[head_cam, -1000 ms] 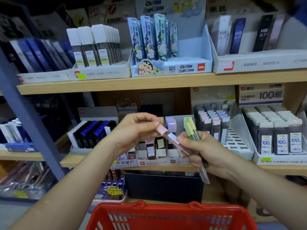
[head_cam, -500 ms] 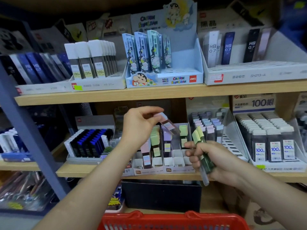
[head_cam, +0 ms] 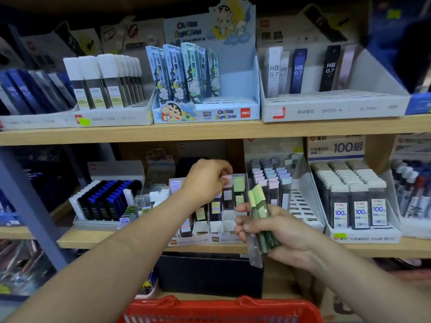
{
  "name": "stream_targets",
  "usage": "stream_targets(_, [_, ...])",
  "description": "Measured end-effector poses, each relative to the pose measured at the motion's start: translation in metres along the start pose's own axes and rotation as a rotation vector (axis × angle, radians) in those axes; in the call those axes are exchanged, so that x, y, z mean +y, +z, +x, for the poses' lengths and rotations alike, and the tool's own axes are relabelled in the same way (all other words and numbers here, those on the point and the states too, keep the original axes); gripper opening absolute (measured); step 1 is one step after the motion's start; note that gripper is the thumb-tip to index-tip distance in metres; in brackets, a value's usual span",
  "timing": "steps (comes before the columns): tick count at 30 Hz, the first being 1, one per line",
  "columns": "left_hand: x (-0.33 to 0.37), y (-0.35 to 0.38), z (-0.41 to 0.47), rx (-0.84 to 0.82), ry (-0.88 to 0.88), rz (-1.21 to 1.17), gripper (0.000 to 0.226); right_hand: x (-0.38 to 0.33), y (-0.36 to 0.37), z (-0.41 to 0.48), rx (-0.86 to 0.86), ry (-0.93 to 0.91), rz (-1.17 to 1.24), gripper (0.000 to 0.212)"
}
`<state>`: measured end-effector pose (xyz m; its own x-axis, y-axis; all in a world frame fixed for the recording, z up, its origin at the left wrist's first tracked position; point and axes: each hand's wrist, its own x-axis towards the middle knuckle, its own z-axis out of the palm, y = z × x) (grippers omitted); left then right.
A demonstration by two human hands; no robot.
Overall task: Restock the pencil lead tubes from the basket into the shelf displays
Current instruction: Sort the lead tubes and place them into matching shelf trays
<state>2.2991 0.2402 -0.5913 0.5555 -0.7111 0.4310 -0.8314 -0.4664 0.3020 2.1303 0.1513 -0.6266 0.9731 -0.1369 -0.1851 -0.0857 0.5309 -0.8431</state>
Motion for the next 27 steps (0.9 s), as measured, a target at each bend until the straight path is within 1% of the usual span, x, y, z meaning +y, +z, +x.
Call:
stream_targets(5, [0.001,0.009,0.008,-0.024,-0.068,0.02,0.018,0.0,0.001,-0.002,0.037,0.002,0.025,0.04])
stream_targets(10, [0.005,0.012,0.012,-0.039,-0.057,0.105,0.022,0.0,0.001,-0.001,0.06,0.014,0.021,0.041])
stream_targets(14, [0.001,0.012,0.011,-0.058,-0.072,0.078,0.023,0.0,0.005,0.002,0.054,0.015,-0.01,0.042])
stream_targets(18, [-0.012,0.003,0.005,-0.048,-0.052,0.055,0.044,0.0,0.008,0.005,0.06,0.006,-0.012,0.035])
stream_targets(21, [-0.022,-0.002,-0.001,-0.123,-0.016,0.152,0.052,0.001,0.008,0.009,0.072,0.029,0.063,0.034])
stream_targets(24, [-0.023,-0.002,-0.006,-0.143,-0.004,0.191,0.052,0.003,0.008,0.012,0.078,0.061,0.143,0.043])
stream_targets(27, [-0.02,-0.004,-0.01,-0.103,0.02,0.169,0.052,0.002,0.01,0.014,0.076,0.05,0.205,0.051])
